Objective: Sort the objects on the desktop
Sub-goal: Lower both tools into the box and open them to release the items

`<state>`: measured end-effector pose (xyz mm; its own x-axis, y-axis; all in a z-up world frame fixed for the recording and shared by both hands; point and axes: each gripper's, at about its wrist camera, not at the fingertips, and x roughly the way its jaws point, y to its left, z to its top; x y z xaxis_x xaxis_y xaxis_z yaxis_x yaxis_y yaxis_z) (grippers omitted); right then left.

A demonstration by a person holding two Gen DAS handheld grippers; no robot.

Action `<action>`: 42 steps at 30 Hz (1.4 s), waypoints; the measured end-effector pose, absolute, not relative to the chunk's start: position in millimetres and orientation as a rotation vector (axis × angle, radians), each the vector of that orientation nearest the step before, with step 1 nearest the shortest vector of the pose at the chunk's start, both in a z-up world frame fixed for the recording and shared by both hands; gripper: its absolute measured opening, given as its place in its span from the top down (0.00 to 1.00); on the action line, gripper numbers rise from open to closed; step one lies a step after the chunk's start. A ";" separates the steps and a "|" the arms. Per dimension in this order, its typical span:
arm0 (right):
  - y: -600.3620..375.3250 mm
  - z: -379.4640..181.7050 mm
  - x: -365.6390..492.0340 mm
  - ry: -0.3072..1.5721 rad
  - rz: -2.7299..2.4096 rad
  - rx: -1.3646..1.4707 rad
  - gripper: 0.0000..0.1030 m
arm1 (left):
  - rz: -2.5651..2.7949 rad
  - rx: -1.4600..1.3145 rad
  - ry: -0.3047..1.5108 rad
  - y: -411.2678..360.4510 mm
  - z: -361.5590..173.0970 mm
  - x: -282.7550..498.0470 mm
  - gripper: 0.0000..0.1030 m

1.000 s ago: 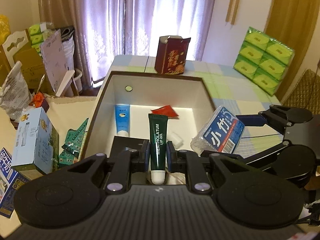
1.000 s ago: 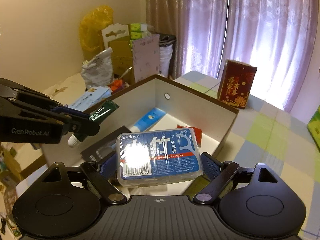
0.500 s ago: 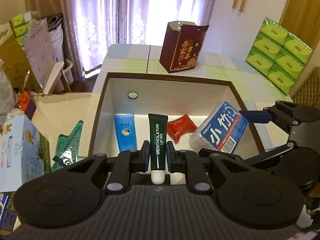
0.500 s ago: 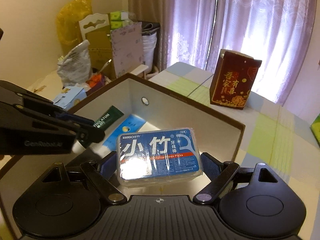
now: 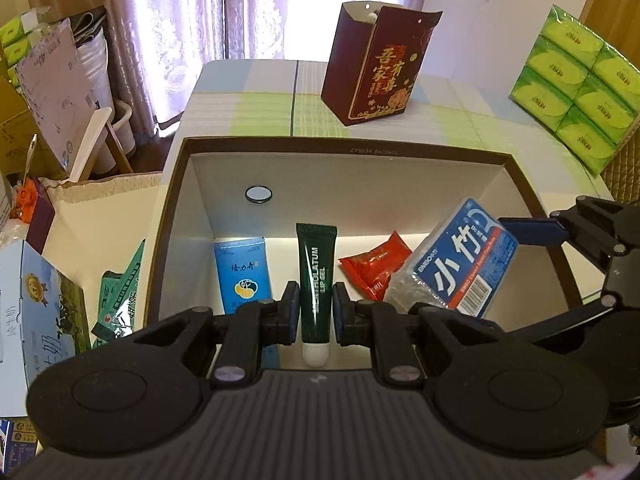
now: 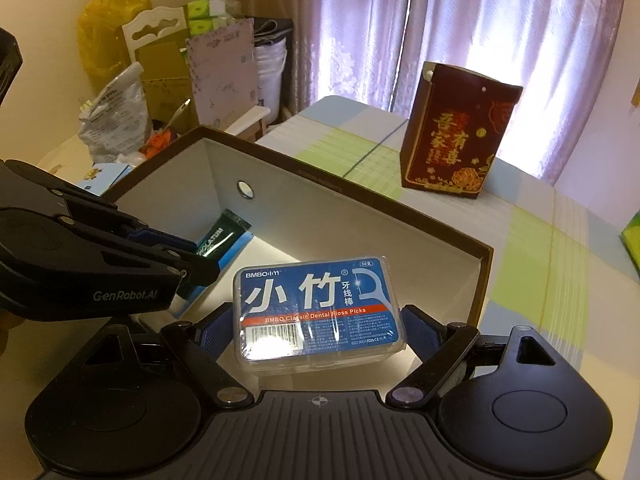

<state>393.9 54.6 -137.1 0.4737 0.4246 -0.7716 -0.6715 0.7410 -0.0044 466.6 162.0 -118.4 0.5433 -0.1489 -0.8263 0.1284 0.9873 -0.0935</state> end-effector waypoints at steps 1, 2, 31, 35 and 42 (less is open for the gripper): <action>54.2 -137.5 394.5 0.840 0.683 -0.327 0.18 | -0.165 -0.025 0.985 162.3 -119.3 468.1 0.87; 53.6 -138.1 395.2 0.840 0.683 -0.327 0.18 | -0.168 -0.028 0.987 162.8 -120.0 469.2 0.87; 38.6 -117.1 384.2 0.735 0.695 -0.266 0.02 | -0.113 -0.034 0.934 170.5 -90.7 456.8 0.61; 33.9 -111.5 370.2 0.731 0.709 -0.249 0.02 | -0.100 -0.043 0.929 170.8 -83.5 444.9 0.57; 27.9 -103.7 348.1 0.743 0.694 -0.233 0.02 | -0.065 -0.013 0.897 167.7 -66.3 423.7 0.36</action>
<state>348.1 27.9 -103.7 0.5279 0.4961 -0.6894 -0.6540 0.7553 0.0428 423.7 167.7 -66.3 0.6220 -0.0622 -0.7805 0.0515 0.9979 -0.0386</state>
